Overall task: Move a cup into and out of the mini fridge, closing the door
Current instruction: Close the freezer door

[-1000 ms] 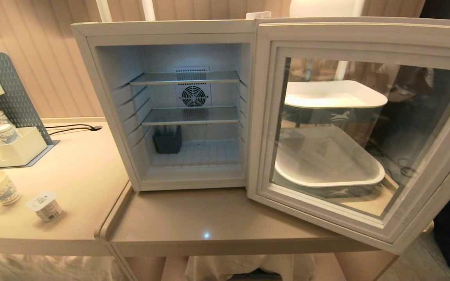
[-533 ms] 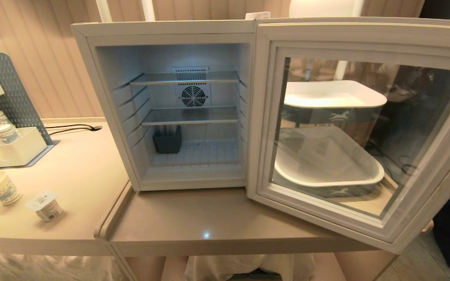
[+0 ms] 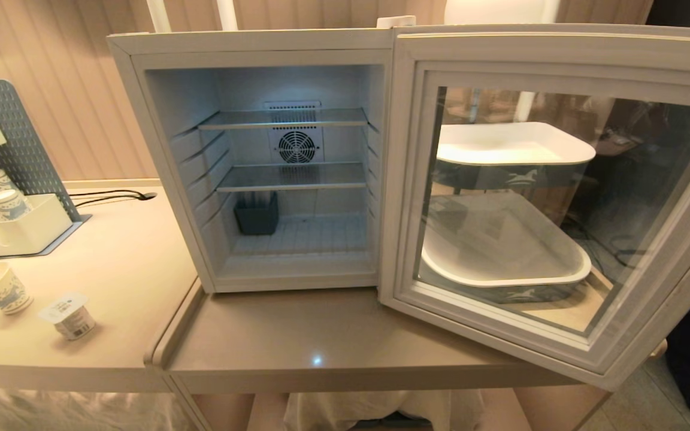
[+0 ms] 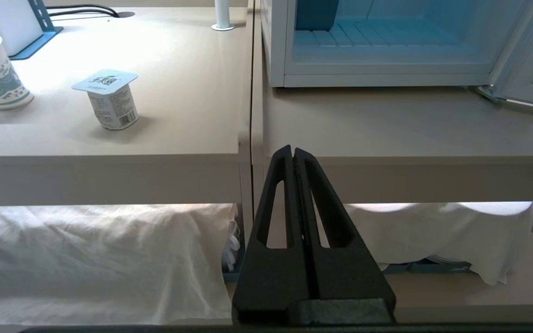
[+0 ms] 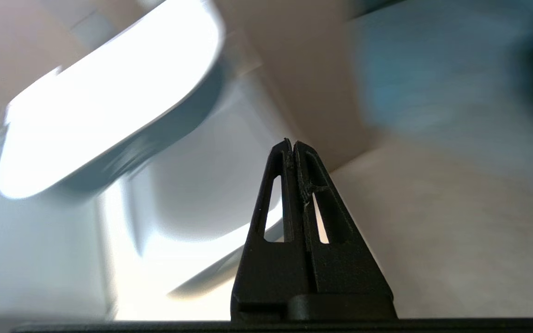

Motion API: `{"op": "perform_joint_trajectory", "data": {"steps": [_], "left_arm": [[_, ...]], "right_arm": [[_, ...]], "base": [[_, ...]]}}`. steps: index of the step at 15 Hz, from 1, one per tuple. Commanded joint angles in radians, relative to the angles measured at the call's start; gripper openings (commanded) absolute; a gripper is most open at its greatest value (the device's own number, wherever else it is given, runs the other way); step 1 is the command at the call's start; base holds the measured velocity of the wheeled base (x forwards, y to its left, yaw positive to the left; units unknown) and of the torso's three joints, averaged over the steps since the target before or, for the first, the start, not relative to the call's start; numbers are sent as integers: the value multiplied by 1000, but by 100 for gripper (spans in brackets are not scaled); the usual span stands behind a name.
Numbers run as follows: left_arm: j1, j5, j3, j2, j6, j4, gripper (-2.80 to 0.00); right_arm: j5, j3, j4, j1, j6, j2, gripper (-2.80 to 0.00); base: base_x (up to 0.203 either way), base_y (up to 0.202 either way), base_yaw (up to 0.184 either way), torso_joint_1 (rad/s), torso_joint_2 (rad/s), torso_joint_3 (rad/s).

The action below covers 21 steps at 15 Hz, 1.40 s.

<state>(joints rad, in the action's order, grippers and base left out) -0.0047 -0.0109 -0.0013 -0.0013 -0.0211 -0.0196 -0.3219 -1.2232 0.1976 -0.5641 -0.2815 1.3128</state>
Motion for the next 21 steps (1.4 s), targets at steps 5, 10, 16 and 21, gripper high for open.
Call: {"op": "perform_joint_trajectory", "data": {"steps": [5,10,16,21], "left_arm": [[0,0,0,0,0,0,-280],[0,0,0,0,0,0,-280],[0,0,0,0,0,0,-280],[0,0,0,0,0,0,-280]], "right_arm": [[-1206,-27,9,-261,140,204,-280],[-1208,45,10,-139,139,178,-280],[-1208,164,34,-6,134,20,-280],[-1110,184,172,149,133,-169,-280]], "base": [[0,0,0,0,0,0],[0,0,0,0,0,0],[0,0,0,0,0,0],[0,0,0,0,0,0]]}}
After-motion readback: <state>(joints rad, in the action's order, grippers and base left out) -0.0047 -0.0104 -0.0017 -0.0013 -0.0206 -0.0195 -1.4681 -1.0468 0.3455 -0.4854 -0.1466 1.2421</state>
